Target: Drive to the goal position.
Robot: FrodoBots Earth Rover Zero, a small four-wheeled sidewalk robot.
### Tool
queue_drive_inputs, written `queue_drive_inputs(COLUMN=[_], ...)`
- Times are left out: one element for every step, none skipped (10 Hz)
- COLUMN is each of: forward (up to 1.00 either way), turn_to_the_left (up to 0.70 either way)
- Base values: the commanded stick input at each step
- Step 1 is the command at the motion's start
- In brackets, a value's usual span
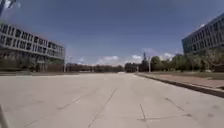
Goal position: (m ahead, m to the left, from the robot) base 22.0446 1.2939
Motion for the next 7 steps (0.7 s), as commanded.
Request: queue_drive_inputs(forward=[0.70, 0.70, 0.70, 0.70, 0.70, 0.70, 0.70], turn_to_the_left=[0.02, 0.02, 0.02, 0.02, 0.02, 0.02, 0.02])
